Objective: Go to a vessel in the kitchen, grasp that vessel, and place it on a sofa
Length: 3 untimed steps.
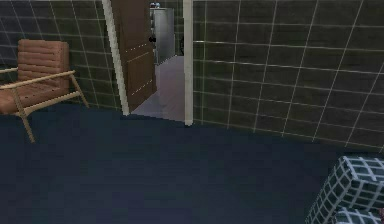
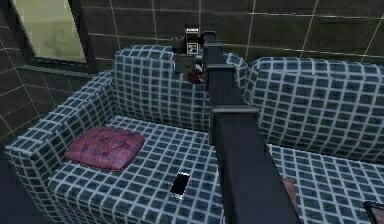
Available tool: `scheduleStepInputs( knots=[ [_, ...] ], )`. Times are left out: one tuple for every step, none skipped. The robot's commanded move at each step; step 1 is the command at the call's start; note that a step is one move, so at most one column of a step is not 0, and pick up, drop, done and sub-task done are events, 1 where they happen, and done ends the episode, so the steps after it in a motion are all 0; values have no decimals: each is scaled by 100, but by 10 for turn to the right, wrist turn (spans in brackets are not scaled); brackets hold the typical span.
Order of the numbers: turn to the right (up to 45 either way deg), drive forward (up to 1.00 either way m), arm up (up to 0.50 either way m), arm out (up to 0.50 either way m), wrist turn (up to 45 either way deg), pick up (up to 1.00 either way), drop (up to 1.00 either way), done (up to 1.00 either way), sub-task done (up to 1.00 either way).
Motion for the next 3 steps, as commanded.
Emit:
scheduleStepInputs(
  knots=[
    [0,0,0,0,390,0,0,0,0],
    [0,0,-28,0,0,0,0,0,0],
    [0,0,-32,0,0,0,0,0,0]
  ],
)
